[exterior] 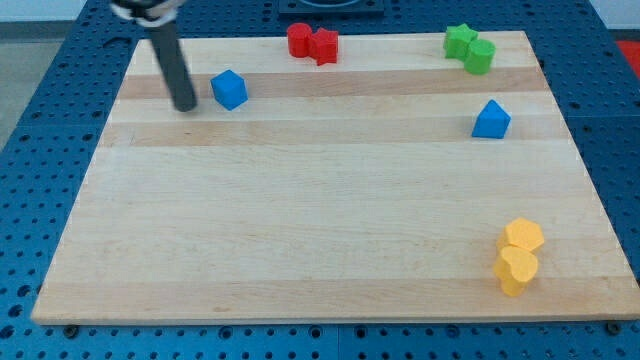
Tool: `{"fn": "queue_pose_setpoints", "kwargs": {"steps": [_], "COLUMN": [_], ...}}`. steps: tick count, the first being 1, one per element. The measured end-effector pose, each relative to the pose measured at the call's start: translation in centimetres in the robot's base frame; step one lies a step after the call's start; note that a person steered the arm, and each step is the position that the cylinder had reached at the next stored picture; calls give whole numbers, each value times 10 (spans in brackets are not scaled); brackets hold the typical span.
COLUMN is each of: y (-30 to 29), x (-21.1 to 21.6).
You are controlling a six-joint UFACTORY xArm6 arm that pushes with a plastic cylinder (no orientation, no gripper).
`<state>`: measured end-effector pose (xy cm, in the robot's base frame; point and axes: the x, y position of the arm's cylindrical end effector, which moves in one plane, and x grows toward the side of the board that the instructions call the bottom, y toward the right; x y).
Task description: Push the blue cube to the bottom of the blue triangle
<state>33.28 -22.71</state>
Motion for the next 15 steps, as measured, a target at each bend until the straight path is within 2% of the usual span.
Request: {"fn": "queue_pose_setpoints", "kwargs": {"steps": [1, 2, 3, 5, 6, 7, 9, 10, 11, 13, 14, 15], "y": [-46, -22, 48, 180, 231, 221, 125, 121, 158, 280, 277, 249], "x": [-21, -48, -47, 25, 42, 42, 42, 60, 82, 85, 85, 72]}}
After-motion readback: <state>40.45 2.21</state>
